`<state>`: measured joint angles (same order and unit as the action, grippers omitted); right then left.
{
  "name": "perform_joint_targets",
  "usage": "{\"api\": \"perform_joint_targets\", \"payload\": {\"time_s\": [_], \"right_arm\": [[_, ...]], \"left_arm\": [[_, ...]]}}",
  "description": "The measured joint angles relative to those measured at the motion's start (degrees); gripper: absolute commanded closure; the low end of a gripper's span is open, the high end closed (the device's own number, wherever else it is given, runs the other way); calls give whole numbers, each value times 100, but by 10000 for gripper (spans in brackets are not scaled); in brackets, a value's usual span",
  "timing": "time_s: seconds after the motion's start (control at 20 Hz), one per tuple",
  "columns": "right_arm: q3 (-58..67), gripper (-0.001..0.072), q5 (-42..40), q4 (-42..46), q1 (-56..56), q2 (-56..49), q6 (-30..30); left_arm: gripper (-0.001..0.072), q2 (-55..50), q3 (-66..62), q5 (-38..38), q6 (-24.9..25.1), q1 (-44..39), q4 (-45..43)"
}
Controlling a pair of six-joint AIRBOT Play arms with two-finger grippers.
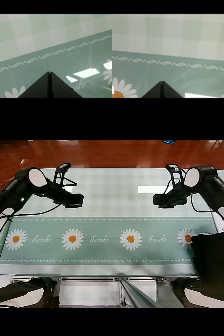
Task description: Fold the shirts.
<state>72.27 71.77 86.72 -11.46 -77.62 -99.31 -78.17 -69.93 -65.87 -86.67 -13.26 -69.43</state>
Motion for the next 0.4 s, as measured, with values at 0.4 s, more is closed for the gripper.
{"api": "perform_joint_targets", "payload": {"time_s": [0.4], "right_arm": [[2,689,-2,31,-28,-22,-2]], "left_arm": [[686,-13,17,-15,7,0,-2]]}}
